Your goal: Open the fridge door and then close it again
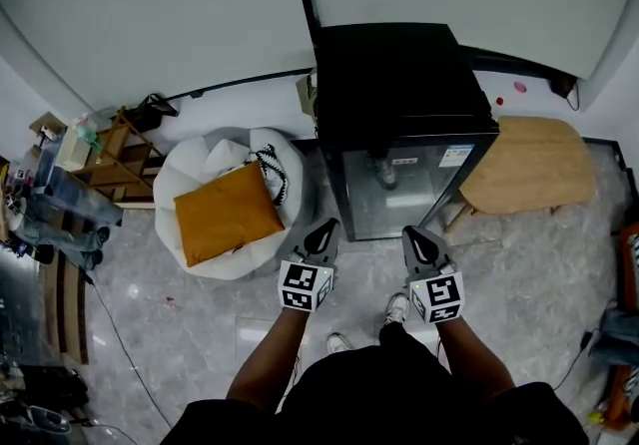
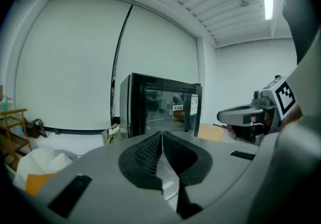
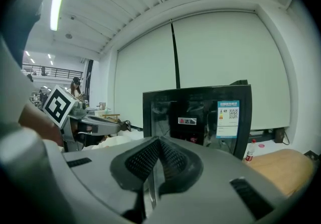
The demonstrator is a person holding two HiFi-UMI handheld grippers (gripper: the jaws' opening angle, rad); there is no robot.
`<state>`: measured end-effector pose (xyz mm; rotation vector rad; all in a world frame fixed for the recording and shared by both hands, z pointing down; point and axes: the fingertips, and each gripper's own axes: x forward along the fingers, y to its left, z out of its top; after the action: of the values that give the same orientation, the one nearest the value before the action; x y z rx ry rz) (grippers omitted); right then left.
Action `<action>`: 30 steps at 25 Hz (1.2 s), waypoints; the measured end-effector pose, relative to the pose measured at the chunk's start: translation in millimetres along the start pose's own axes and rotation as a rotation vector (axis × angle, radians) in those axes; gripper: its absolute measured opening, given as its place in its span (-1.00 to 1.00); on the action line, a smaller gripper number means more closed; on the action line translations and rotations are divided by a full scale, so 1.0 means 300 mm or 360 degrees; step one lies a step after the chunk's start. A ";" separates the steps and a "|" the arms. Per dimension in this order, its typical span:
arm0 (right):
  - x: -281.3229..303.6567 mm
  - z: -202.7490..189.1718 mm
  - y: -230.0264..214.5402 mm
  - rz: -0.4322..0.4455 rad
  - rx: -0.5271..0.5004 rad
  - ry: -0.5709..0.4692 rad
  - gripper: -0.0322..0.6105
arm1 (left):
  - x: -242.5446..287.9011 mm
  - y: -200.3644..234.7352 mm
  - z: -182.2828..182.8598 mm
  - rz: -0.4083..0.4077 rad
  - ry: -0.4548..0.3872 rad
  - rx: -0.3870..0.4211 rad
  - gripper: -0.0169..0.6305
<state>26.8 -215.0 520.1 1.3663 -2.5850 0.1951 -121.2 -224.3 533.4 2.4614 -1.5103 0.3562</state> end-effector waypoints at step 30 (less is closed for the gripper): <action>0.084 -0.112 -0.030 0.0314 0.0034 0.0098 -0.84 | 0.343 0.275 -0.052 0.0111 0.0144 0.0023 -0.45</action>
<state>24.5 -233.0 559.1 1.0921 -2.6709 0.2916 -151.0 -341.9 587.2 2.3733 -1.5645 0.4859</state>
